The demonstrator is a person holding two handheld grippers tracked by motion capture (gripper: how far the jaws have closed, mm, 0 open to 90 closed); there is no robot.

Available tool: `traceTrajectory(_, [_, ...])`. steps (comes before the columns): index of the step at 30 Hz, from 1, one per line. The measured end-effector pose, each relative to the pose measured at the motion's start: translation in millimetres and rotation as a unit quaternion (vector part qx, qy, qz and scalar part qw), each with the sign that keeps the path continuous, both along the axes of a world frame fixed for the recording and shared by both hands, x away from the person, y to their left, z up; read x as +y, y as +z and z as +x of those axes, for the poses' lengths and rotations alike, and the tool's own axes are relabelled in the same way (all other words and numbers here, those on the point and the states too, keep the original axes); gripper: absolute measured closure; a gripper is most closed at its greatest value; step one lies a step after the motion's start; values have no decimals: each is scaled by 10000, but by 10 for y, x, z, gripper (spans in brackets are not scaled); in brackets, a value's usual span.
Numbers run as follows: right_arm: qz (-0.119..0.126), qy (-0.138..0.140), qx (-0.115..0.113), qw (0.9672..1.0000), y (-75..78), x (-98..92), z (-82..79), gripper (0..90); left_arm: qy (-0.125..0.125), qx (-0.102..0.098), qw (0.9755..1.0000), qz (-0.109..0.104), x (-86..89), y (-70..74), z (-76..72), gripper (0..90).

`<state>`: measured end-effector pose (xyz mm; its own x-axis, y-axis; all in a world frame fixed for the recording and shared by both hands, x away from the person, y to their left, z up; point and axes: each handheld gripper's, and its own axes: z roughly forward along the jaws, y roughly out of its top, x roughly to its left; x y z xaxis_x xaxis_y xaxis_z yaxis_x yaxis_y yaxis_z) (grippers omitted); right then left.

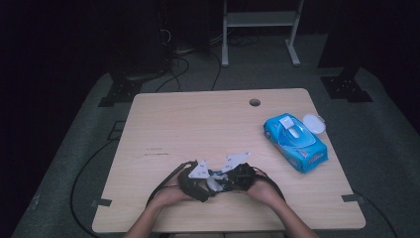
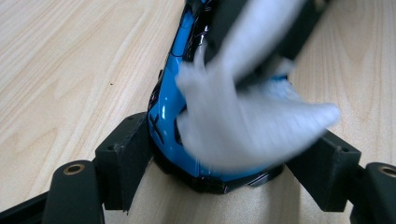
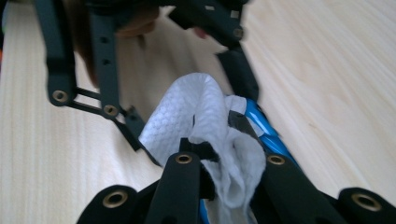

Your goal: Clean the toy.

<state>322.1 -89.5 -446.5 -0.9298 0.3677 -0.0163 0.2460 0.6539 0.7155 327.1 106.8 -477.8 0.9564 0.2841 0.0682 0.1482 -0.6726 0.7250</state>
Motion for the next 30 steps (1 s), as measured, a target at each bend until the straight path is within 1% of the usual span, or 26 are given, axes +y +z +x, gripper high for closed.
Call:
traceTrajectory(2, [84,-51,118,9999,-1,-38,32,825,10,-7,10000,4,-6,1,-2,251])
traceTrajectory(4, [42,-34,109,9999,-5,7,33,824,11,-5,10000,4,-6,1,-2,251])
traceTrajectory(7, [-51,131,120,9998,-42,162,38,824,31,-7,10000,7,-11,3,-6,251])
traceTrajectory(9, [-98,256,93,9996,-54,268,34,824,37,19,10000,-28,-10,-1,-7,251])
traceTrajectory(11, [-179,303,75,9994,-46,296,34,824,40,11,10000,-36,-10,-2,-8,251])
traceTrajectory(12, [-189,343,99,9992,-40,283,42,824,36,1,10000,-24,-9,-1,-7,251])
traceTrajectory(14, [-181,312,139,9993,-26,218,63,824,15,0,10000,-11,-4,0,-4,251])
traceTrajectory(19, [-49,6,134,9999,27,-29,126,825,11,-6,10000,-14,-7,-1,-3,251])
traceTrajectory(21, [-22,-50,182,9998,33,-52,139,825,9,-6,10000,-4,-8,1,-3,251])
traceTrajectory(23, [-85,-44,79,9999,27,-5,123,824,9,-5,10000,3,-7,1,-2,251])
traceTrajectory(27, [-100,142,97,9998,-32,176,73,824,23,8,10000,-18,-11,0,-4,250])
traceTrajectory(30, [-195,270,-8,9994,-39,271,63,824,23,23,10000,-24,-7,-1,-4,251])
